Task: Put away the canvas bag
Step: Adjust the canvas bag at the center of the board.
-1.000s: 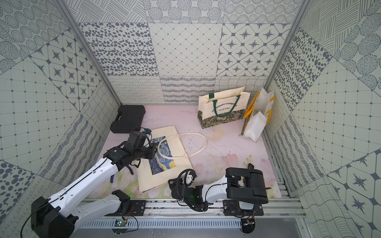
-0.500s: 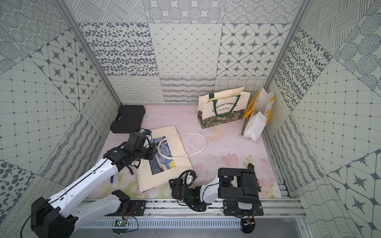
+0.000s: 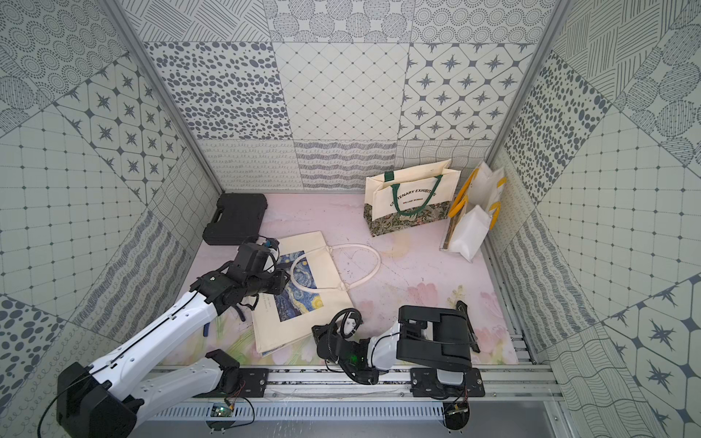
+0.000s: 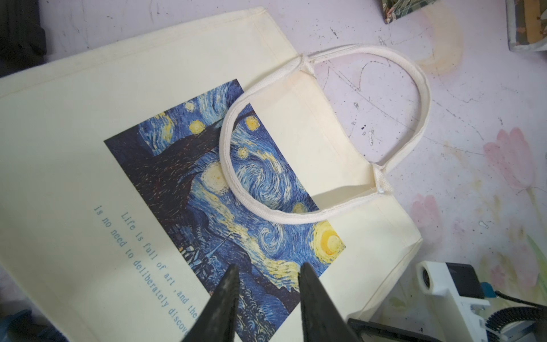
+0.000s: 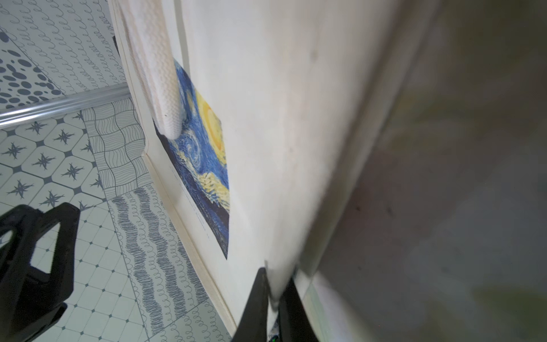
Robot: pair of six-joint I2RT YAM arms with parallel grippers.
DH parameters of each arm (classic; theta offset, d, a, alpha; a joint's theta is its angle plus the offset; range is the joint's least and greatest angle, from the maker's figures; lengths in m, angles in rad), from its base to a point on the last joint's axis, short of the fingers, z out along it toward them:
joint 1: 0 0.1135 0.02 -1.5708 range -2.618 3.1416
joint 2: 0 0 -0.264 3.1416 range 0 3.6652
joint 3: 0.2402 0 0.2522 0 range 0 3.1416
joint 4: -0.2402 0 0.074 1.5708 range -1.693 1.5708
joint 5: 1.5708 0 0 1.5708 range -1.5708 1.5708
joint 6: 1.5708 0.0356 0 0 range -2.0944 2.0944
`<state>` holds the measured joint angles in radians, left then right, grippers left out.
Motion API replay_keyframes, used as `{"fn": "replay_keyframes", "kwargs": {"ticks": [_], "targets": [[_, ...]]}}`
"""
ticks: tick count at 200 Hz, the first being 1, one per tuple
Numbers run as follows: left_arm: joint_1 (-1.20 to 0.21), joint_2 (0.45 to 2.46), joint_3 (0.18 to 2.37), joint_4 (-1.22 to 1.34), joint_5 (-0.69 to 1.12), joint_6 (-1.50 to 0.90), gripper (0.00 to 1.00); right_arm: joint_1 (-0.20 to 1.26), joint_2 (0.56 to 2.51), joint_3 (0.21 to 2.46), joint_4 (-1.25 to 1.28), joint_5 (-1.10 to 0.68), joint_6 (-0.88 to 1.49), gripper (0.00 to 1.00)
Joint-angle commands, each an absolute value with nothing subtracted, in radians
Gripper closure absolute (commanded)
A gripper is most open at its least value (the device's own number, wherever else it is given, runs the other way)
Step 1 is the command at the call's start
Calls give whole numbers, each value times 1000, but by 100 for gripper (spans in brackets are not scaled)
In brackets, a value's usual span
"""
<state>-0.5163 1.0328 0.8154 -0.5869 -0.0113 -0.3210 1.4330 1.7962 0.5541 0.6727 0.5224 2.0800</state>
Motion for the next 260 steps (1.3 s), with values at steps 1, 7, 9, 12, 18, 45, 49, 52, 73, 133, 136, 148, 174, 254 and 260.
{"fn": "replay_keyframes", "kwargs": {"ticks": [1, 7, 9, 12, 18, 45, 49, 52, 73, 133, 136, 148, 174, 254, 260], "targets": [[-514, 1029, 812, -568, -1, -308, 64, 1427, 1828, 548, 738, 525, 2091, 99], [-514, 1029, 812, -569, -1, -308, 64, 1427, 1831, 545, 744, 526, 2092, 100], [-514, 1027, 811, -569, -1, -308, 64, 1425, 1831, 545, 747, 527, 2090, 100], [-514, 1027, 811, -569, -1, -308, 64, 1425, 1832, 545, 753, 529, 2088, 100], [-514, 1026, 809, -569, 0, -308, 64, 1424, 1831, 545, 766, 533, 2086, 100], [-514, 1019, 806, -571, 4, -310, 64, 1408, 1776, 470, 786, 529, 2050, 100], [-514, 1020, 805, -570, 4, -309, 64, 1400, 1754, 460, 769, 510, 2036, 100], [-514, 1020, 804, -571, 4, -307, 64, 1394, 1734, 454, 753, 488, 2021, 100], [-513, 1020, 807, -569, 0, -293, 63, 1293, 1547, 459, 426, 251, 1898, 100], [-514, 1051, 826, -554, 28, -260, 59, 1001, 1185, 667, -433, -34, 1321, 100], [-514, 1053, 826, -554, 31, -257, 59, 976, 1186, 665, -441, -68, 1300, 100], [-514, 1062, 832, -549, 45, -245, 58, 883, 1217, 661, -458, -221, 1200, 100], [-514, 1093, 846, -534, 41, -213, 56, 817, 1360, 720, -561, -409, 961, 98], [-509, 1213, 973, -557, 0, -128, 53, 828, 1526, 1057, -1027, -337, 555, 96], [-508, 1216, 978, -557, 0, -126, 53, 828, 1540, 1086, -1060, -318, 532, 96]]}}
